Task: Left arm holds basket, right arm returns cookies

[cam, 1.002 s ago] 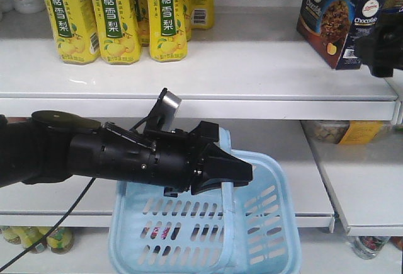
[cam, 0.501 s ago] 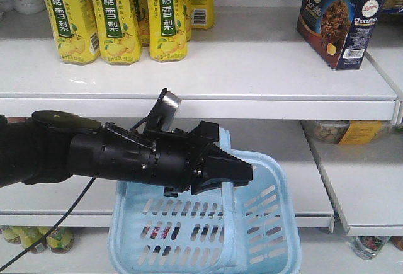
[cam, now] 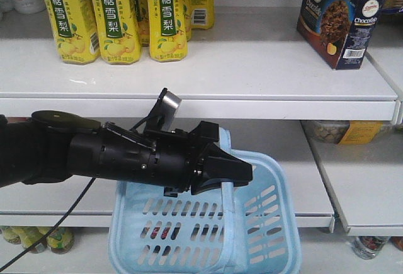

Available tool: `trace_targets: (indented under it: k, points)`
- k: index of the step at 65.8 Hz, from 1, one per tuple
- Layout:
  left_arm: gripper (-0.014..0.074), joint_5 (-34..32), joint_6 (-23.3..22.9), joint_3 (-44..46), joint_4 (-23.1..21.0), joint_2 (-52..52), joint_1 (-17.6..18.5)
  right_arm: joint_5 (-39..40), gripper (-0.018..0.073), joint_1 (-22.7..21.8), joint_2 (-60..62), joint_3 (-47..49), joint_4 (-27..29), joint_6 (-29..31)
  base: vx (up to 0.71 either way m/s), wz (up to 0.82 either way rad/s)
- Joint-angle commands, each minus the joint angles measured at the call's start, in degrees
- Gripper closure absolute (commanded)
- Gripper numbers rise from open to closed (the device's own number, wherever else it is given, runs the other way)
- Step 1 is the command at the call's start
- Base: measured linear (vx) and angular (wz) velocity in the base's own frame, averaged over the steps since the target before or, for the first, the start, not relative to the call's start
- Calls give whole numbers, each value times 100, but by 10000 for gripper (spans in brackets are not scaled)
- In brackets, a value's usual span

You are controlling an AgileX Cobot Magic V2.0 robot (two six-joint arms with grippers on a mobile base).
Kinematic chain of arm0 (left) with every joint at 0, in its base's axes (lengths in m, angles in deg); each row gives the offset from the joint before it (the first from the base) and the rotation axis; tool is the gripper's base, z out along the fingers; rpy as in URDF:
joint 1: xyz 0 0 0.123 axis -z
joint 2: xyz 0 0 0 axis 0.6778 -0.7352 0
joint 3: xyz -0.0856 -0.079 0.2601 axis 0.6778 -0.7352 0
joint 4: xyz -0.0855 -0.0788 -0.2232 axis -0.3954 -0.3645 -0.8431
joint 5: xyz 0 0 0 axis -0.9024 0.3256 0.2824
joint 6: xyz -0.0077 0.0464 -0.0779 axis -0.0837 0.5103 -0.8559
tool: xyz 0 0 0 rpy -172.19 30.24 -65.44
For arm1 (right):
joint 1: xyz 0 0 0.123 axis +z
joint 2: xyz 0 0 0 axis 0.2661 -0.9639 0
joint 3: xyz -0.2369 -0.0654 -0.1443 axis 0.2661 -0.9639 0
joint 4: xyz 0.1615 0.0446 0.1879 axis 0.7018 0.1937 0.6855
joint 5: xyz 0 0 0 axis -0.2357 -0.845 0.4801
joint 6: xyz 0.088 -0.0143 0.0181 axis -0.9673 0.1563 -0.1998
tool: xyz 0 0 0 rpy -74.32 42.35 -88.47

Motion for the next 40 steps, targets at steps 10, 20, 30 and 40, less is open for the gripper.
trace_targets:
  k: [10,20,30,40]
  points:
    - [599,12,141,214,-711,253,-32,1133,38,-45,-62,-330,-10,19,0,0]
    - [599,12,141,214,-711,253,-32,1251,104,-45,-62,-330,76,-13,0,0]
    - [599,12,141,214,-711,253,-32,1440,331,-45,-62,-330,117,-13,0,0]
    - [599,12,141,214,-711,253,-32,1473,577,-45,-62,-330,125,-13,0,0]
